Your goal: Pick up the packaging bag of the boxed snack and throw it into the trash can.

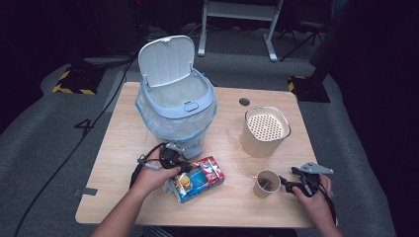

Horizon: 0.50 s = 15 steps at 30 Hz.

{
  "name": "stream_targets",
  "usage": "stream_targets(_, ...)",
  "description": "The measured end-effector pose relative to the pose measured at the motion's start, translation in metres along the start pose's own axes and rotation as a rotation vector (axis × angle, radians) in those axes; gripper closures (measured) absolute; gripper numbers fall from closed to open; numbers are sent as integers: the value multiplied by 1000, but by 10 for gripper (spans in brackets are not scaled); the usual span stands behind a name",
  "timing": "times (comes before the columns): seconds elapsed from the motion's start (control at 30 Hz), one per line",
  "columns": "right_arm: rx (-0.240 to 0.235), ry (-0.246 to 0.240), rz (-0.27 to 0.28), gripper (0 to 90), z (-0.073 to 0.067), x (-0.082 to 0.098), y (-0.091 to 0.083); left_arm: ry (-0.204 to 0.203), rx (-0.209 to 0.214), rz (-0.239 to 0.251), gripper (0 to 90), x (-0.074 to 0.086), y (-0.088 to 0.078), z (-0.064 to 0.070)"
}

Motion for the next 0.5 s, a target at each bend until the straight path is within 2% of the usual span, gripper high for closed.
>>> stream_targets(0.27,-1,0,0,268,0,0,0,24,-22,-20,880,-1,3,-1)
stream_targets(0.4,-1,0,0,268,0,0,0,23,-27,-8,891,-2,-1,-1)
stream_targets(0.43,-1,0,0,268,0,0,0,5,-26,4,891,-3,-3,0)
stream_targets(0.47,0,0,0,268,0,0,0,50,-23,7,892,-5,-5,-3)
stream_targets(0.5,0,0,0,268,0,0,0,42,-27,15,891,-5,-8,-2)
Point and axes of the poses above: each handheld gripper's, and its own axes: y roughly forward along the jaws, x roughly out of its underside, z roughly to its right, the point moved 5 cm from there along y, roughly forward along the jaws, and after that the axes turned 14 degrees about z, right-handed, at the moved point
